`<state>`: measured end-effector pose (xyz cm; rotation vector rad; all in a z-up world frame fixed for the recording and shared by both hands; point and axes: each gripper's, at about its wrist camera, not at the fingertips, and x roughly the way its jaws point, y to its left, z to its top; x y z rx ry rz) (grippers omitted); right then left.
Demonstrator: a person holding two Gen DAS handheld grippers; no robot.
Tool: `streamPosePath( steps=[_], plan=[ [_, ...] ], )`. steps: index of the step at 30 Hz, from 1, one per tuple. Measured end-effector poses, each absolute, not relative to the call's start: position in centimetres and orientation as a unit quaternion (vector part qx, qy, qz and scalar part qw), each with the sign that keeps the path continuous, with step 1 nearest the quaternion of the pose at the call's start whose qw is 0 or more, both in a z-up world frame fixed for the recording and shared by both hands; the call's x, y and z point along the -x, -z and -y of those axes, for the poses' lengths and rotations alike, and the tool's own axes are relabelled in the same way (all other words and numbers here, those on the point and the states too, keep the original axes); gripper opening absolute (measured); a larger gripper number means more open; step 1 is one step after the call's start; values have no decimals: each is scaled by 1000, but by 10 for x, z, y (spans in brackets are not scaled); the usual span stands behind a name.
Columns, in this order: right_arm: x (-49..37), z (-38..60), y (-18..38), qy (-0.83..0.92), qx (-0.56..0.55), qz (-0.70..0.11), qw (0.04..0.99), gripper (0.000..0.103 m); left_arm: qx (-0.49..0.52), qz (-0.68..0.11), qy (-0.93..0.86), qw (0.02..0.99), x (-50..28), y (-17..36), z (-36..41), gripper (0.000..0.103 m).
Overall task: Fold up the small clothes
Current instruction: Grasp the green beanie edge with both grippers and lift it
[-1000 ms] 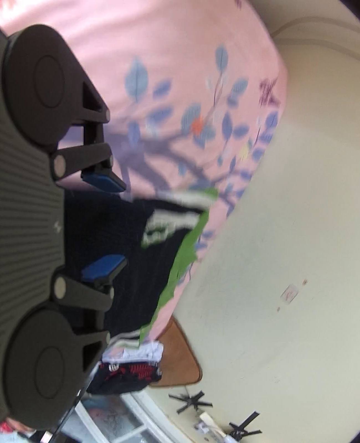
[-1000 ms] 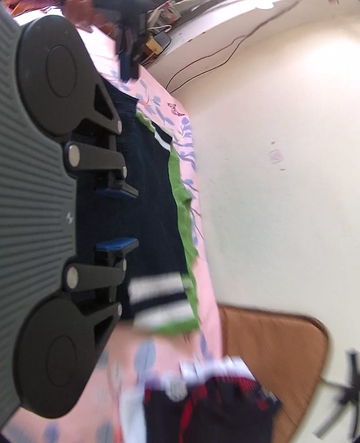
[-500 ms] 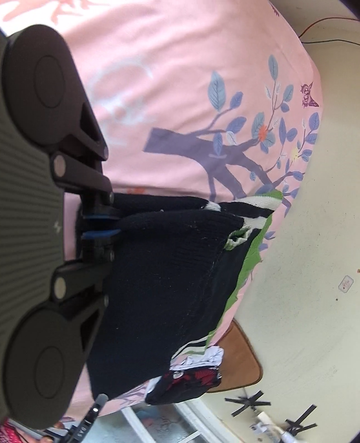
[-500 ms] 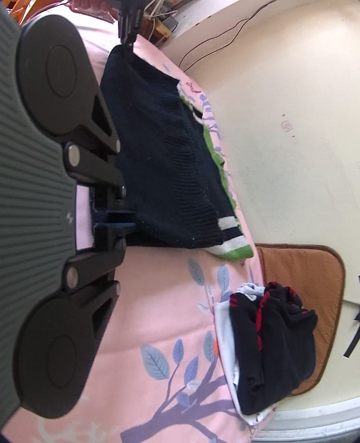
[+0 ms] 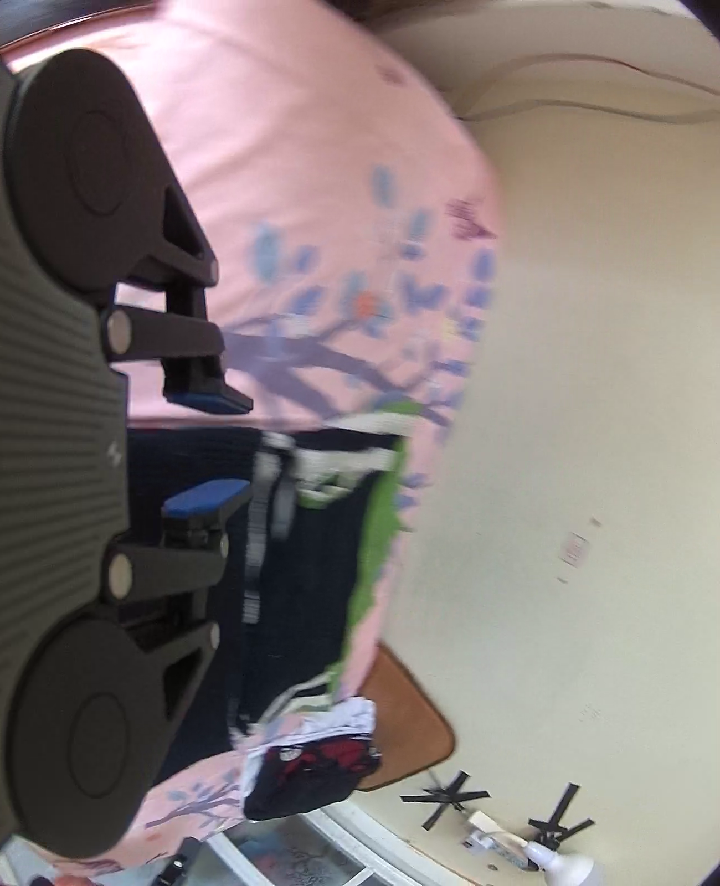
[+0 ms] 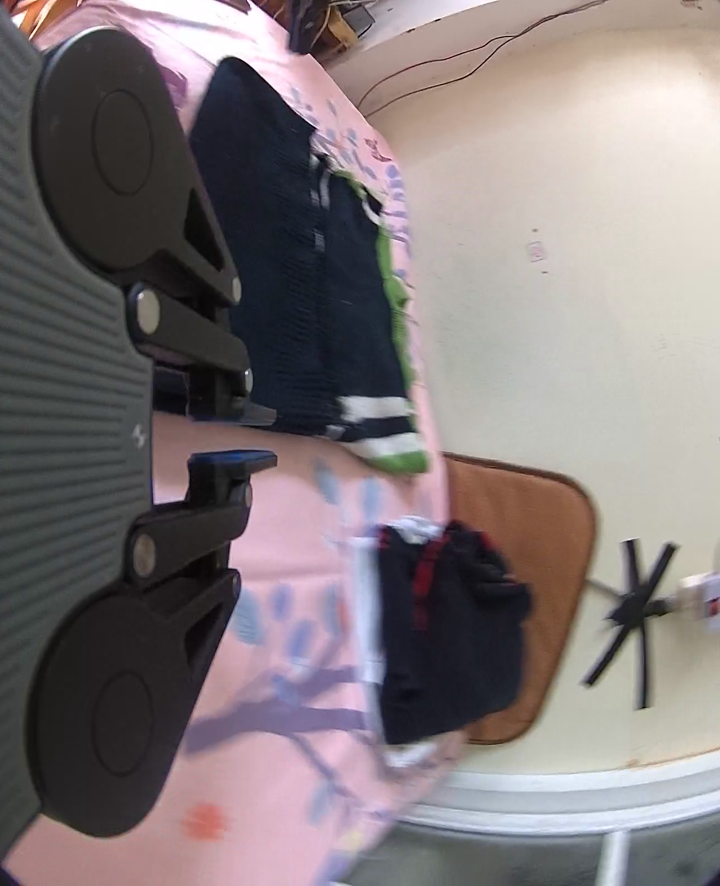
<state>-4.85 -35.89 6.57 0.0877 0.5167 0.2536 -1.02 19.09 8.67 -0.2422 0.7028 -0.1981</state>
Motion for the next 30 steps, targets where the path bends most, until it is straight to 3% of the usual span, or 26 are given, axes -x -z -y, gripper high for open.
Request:
streamPosePath(
  steps=[2, 5, 13, 17, 19, 20, 21, 22, 24, 30],
  plan=[
    [14, 352, -84, -148, -23, -243, 959, 20, 92, -330, 117, 932, -26, -103, -174, 51],
    [-62, 332, -100, -196, 3, -243, 950, 33, 76, -351, 134, 923, -101, -105, -142, 51],
    [-258, 258, -58, -240, 6, -357, 903, 34, 52, -435, 125, 890, -279, -39, -62, 51],
    [-302, 243, -26, -239, -3, -397, 886, 42, 46, -453, 122, 882, -314, -13, -48, 56],
    [-315, 239, -10, -246, -12, -416, 875, 44, 48, -459, 124, 878, -321, -4, -43, 46],
    [-317, 236, -3, -250, -18, -424, 870, 44, 36, -451, 121, 883, -320, -4, -39, 22],
    [-317, 234, 2, -258, -24, -432, 864, 43, 26, -451, 119, 884, -318, -5, -35, 15],
    [-312, 229, 4, -268, -24, -437, 858, 28, 21, -450, 116, 885, -315, -8, -33, 13],
    [-295, 223, -5, -262, 6, -410, 874, 16, 17, -441, 120, 889, -305, -21, -34, 12],
    [-217, 251, -87, -290, -11, -327, 900, 15, 22, -360, 155, 920, -221, -98, -52, 12]
  ],
)
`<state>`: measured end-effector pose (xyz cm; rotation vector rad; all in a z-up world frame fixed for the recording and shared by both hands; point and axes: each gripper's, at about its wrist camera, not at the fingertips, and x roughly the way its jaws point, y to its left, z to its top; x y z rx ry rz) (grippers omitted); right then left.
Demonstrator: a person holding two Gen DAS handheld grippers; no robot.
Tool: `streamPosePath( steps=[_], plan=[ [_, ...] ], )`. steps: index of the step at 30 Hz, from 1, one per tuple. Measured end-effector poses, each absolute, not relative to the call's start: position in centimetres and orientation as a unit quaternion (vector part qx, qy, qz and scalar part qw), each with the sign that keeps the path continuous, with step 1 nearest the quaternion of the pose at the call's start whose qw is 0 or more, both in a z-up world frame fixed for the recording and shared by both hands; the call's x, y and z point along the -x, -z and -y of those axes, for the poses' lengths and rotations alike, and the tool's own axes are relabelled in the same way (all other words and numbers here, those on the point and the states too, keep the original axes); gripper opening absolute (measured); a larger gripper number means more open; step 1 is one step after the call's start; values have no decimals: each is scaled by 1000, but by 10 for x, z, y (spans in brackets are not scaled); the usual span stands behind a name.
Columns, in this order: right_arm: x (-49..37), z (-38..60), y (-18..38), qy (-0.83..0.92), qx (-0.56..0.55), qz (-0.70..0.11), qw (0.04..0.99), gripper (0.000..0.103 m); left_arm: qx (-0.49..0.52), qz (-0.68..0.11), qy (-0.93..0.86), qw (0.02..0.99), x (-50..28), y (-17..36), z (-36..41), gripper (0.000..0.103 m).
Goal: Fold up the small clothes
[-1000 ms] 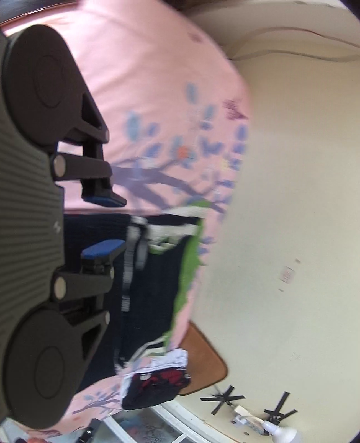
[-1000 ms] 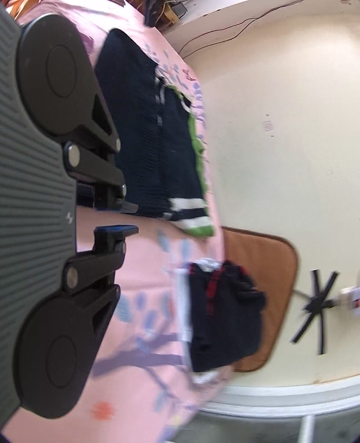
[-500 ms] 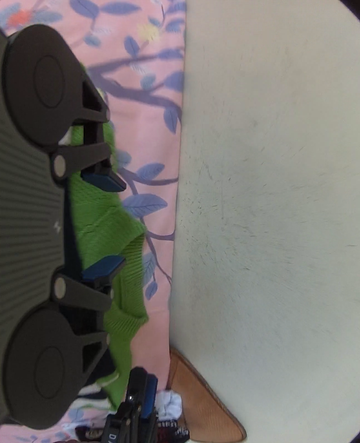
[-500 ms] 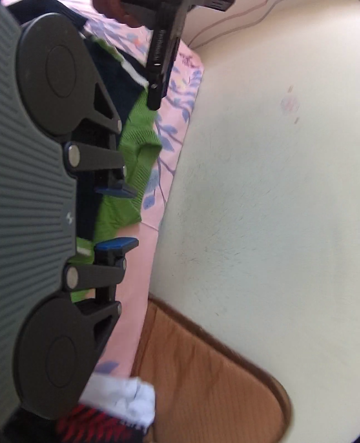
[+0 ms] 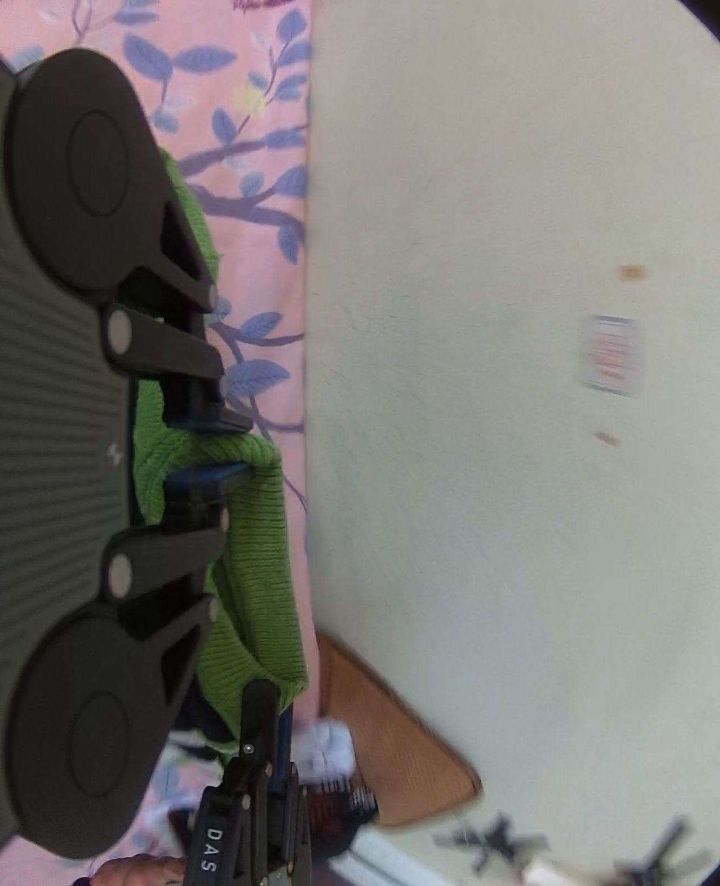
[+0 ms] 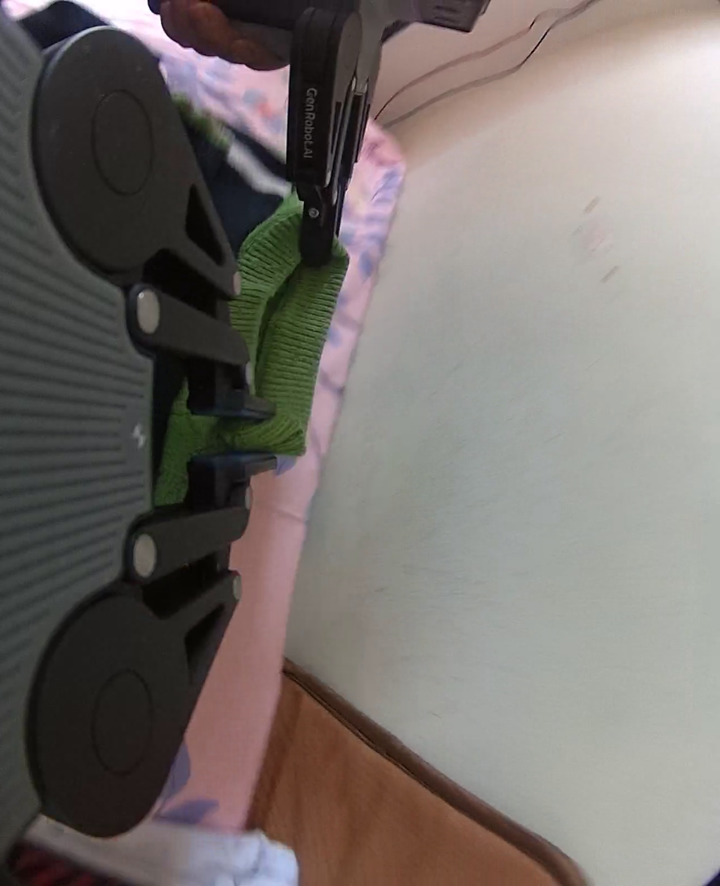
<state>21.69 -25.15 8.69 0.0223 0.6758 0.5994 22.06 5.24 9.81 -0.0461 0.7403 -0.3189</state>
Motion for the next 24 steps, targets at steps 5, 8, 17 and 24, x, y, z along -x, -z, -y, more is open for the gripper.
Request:
streamPosePath(
  steps=[5, 8, 17, 24],
  plan=[
    [-88, 270, -119, -323, 45, -246, 913, 14, 31, -295, 202, 933, -93, -125, -71, 12],
    [-7, 280, -101, -333, 68, -227, 913, 14, 26, -293, 210, 932, -23, -106, -78, 12],
    [87, 263, 2, -263, 89, -246, 929, 17, 77, -370, 203, 903, 58, -8, -90, 21],
    [96, 280, -39, -269, 77, -213, 936, 25, 91, -294, 184, 933, 83, -63, -128, 31]
  ],
)
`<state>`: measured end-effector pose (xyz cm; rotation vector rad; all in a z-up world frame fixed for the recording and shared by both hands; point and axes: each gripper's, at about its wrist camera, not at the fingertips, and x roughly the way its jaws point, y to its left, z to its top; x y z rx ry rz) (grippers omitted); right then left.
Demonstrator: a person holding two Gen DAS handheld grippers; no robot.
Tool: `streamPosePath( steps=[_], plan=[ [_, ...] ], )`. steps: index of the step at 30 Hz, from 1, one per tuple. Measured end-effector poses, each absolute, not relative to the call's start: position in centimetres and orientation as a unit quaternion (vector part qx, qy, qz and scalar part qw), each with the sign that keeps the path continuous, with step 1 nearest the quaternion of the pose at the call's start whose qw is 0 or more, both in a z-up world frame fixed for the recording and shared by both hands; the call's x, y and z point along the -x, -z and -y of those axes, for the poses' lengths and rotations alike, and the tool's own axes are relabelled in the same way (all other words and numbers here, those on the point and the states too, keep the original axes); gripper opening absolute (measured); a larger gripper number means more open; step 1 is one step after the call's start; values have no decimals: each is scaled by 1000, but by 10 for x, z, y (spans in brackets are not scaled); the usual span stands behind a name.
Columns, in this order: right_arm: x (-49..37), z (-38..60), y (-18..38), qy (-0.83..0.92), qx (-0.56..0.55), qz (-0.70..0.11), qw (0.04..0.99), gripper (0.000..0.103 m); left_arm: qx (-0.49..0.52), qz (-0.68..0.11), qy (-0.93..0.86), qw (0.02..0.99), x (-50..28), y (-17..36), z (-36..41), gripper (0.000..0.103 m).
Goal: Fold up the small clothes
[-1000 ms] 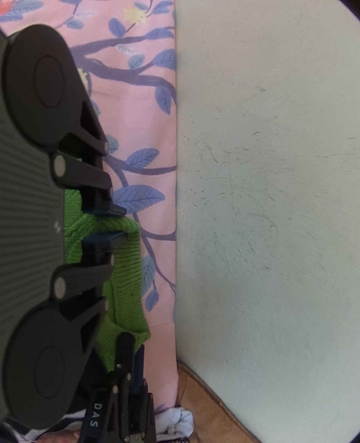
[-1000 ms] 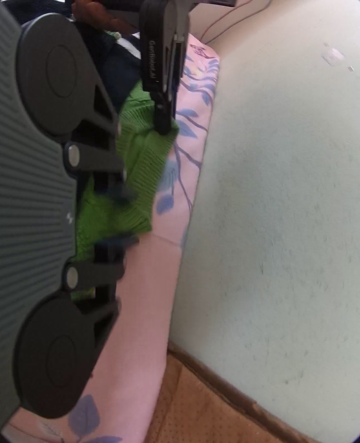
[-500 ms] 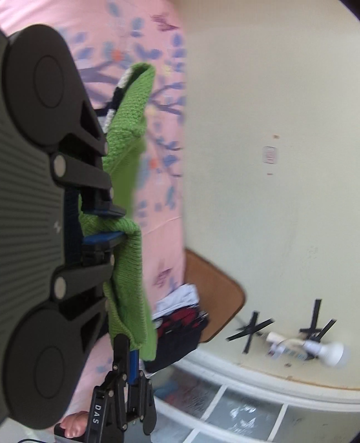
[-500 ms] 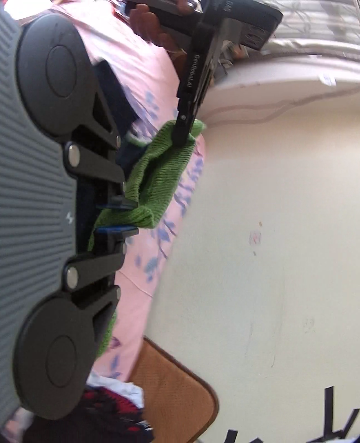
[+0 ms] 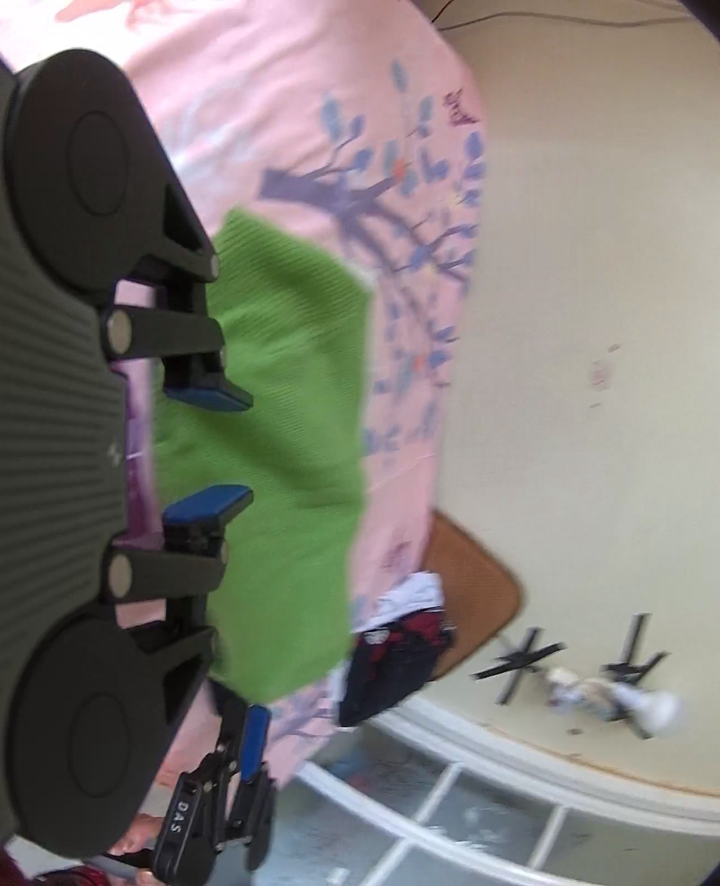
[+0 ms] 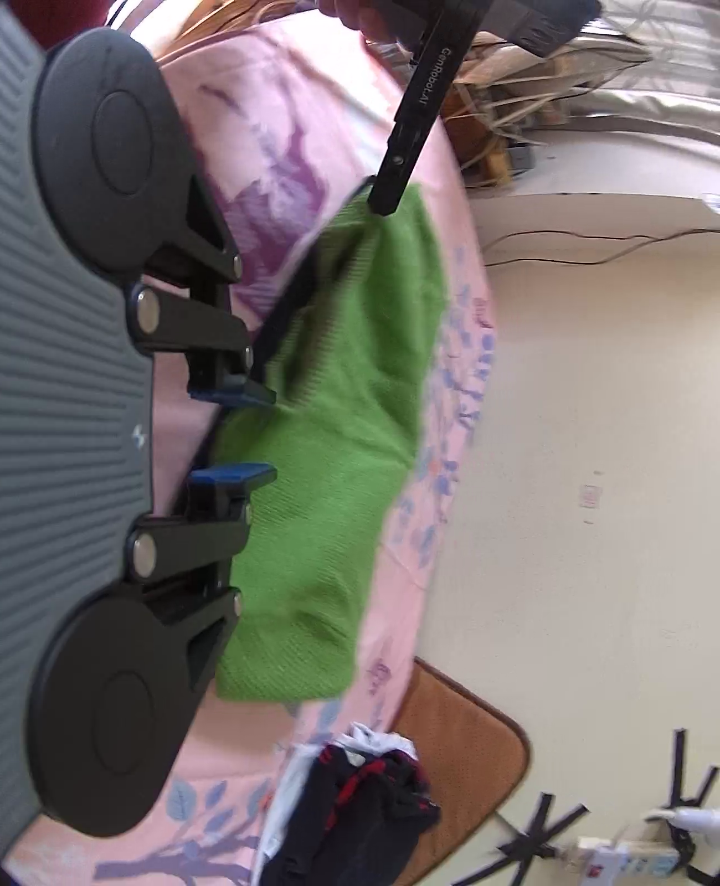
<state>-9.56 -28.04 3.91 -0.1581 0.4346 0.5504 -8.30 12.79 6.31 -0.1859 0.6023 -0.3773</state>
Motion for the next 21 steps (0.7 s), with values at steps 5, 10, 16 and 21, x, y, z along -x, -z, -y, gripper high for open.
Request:
streamPosePath(
  steps=[5, 10, 16, 21],
  plan=[
    [47, 275, -59, -244, 16, -197, 949, 26, 120, -313, 181, 925, 10, -63, -131, 28],
    [-17, 237, -36, -269, -41, -267, 924, 23, 81, -381, 170, 905, -65, -15, -106, 6],
    [-9, 298, -1, -186, -51, -292, 937, 11, 146, -366, 175, 902, -82, -12, -140, 6],
    [46, 340, -18, -143, -117, -273, 944, 24, 168, -323, 182, 913, -45, -38, -136, 6]
  ],
)
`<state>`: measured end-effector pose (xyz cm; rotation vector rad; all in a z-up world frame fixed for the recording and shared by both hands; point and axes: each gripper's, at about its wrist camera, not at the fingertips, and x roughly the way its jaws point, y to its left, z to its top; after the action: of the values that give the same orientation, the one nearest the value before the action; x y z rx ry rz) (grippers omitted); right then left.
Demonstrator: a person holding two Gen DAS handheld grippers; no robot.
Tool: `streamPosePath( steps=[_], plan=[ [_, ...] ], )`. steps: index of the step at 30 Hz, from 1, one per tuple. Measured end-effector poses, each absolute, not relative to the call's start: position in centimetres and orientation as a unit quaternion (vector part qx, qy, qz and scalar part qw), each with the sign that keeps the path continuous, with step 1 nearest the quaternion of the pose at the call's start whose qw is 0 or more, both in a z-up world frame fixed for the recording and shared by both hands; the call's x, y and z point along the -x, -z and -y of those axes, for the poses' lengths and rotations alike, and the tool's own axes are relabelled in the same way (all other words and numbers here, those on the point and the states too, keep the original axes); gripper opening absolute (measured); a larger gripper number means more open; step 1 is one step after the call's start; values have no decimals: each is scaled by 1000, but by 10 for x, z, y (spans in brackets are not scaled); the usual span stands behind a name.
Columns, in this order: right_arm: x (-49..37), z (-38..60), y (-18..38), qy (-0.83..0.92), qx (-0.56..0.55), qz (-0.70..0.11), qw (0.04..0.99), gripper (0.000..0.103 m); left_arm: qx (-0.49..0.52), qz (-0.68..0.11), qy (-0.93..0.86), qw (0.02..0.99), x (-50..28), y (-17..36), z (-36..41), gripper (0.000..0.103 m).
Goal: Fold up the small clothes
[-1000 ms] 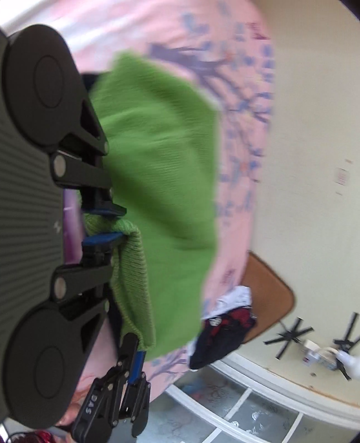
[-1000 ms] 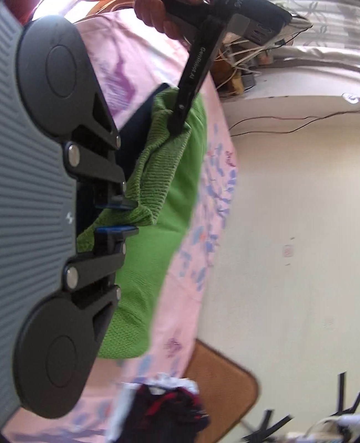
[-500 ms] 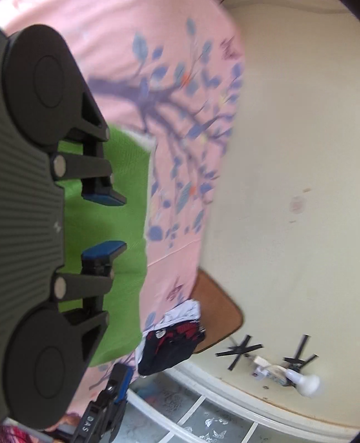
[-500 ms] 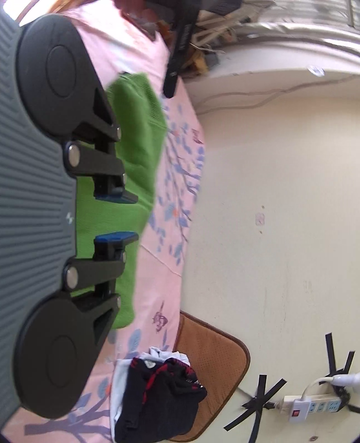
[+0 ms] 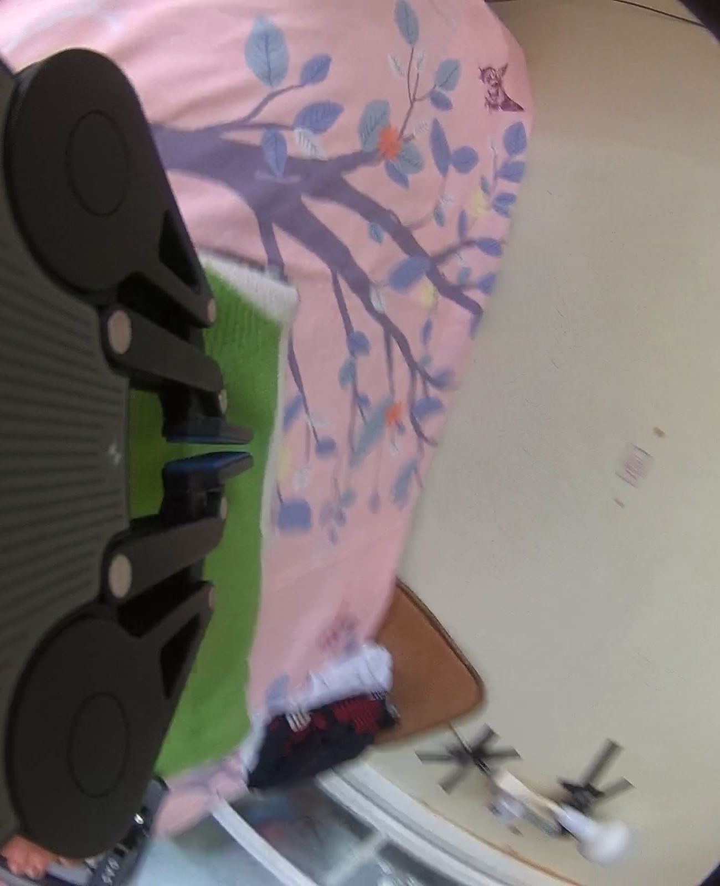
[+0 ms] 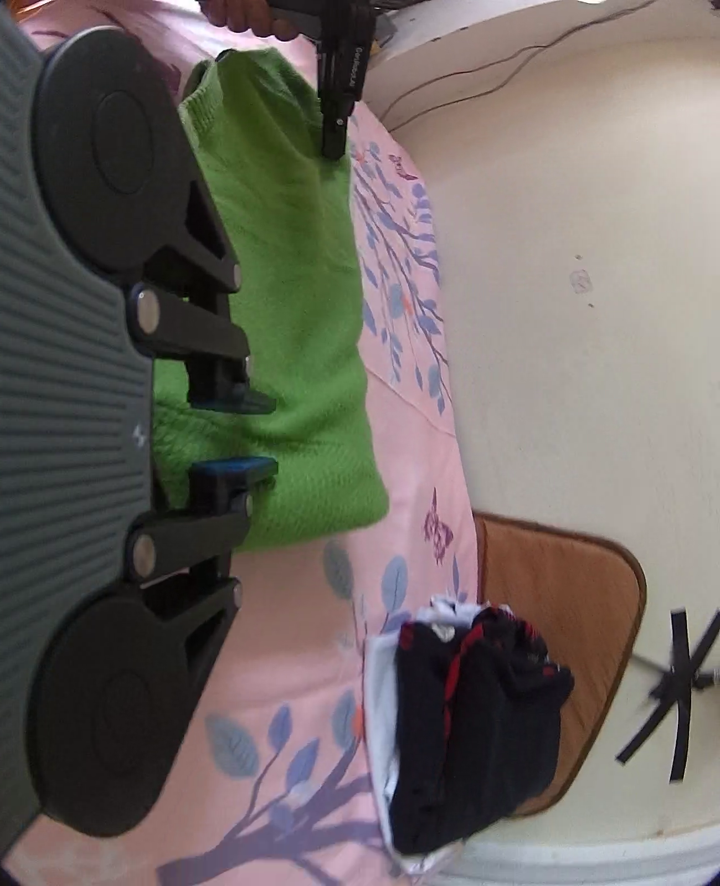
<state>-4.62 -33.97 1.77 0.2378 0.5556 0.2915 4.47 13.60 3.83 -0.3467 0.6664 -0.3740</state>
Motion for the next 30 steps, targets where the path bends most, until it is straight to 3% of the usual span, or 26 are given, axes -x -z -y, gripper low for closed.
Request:
streamPosePath(
  steps=[2, 5, 9, 13, 14, 16, 21, 25, 30],
  plan=[
    [58, 356, -18, -124, -164, -267, 942, 35, 192, -314, 225, 902, -35, -45, -122, 6],
    [52, 370, -9, -108, -227, -279, 927, 45, 177, -321, 268, 891, -33, -46, -87, 6],
    [36, 371, 13, -110, -294, -335, 889, 48, 181, -358, 293, 868, -44, -26, -55, 6],
    [30, 358, 18, -129, -311, -337, 879, 48, 169, -381, 269, 868, -50, 6, -45, 6],
    [28, 354, 19, -129, -311, -339, 879, 43, 172, -377, 271, 869, -48, 8, -48, 6],
    [19, 349, 21, -144, -333, -361, 859, 23, 187, -385, 264, 864, -49, 8, -50, 6],
    [20, 321, -39, -210, -306, -310, 875, 21, 176, -375, 258, 873, -44, 8, -46, 5],
    [15, 246, -91, -286, -211, -289, 889, 21, 174, -369, 259, 876, -31, 1, -55, 5],
    [0, 145, -97, -360, -105, -310, 874, 21, 210, -314, 243, 894, 49, -12, -139, 9]
  ],
)
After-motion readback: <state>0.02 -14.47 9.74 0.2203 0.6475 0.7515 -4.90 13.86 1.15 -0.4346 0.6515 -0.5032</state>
